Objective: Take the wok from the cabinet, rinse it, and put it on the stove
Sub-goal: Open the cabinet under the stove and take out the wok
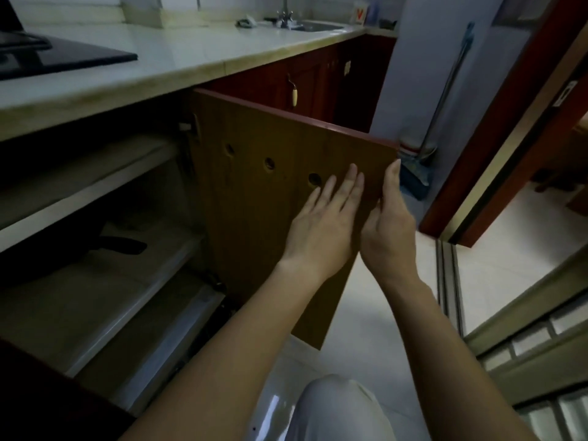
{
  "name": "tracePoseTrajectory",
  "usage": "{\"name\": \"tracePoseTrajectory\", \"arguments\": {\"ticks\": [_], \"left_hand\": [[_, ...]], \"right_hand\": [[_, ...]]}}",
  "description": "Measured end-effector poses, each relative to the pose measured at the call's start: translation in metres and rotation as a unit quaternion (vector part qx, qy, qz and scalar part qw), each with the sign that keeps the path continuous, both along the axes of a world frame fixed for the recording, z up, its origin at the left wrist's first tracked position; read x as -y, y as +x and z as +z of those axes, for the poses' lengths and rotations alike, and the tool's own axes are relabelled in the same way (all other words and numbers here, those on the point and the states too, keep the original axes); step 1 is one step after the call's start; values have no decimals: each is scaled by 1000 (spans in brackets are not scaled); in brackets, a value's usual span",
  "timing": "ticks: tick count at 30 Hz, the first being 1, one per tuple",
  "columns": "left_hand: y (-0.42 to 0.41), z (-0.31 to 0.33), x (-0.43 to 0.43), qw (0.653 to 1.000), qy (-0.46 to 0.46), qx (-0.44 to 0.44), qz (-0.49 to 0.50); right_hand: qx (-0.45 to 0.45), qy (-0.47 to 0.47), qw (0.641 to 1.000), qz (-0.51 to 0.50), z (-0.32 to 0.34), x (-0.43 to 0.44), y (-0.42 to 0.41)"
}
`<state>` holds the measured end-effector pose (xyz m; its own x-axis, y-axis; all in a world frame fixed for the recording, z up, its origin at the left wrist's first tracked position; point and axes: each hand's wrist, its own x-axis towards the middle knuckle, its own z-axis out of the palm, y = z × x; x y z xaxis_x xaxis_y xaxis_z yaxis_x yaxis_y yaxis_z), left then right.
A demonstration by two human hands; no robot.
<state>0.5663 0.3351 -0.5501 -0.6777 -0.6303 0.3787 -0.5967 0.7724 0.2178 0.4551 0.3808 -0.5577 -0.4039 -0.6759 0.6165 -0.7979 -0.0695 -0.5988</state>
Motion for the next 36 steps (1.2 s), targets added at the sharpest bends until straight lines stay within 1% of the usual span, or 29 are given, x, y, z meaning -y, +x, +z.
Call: {"name": "tracePoseTrajectory", "arguments": {"ticks": [2, 12, 16, 19, 27, 36], "left_hand": [[-6, -2, 10, 999, -22, 25, 6], [-29, -2, 38, 998, -5, 60, 0], [-35, -6, 44, 998, 11, 55, 7], [-40, -6, 49, 998, 16, 52, 9], [-35, -3, 70, 994, 4, 103, 33], [-37, 5, 84, 989, 10, 142, 41]], "right_hand": [[5, 8, 1000, -4, 2, 6, -13], [44, 35, 998, 10, 8, 28, -45], [30, 41, 999, 20, 8, 34, -51], [37, 48, 998, 24, 10, 38, -56], [20, 70, 997, 38, -2, 40, -58], [28, 114, 992, 39, 9, 48, -66]]}}
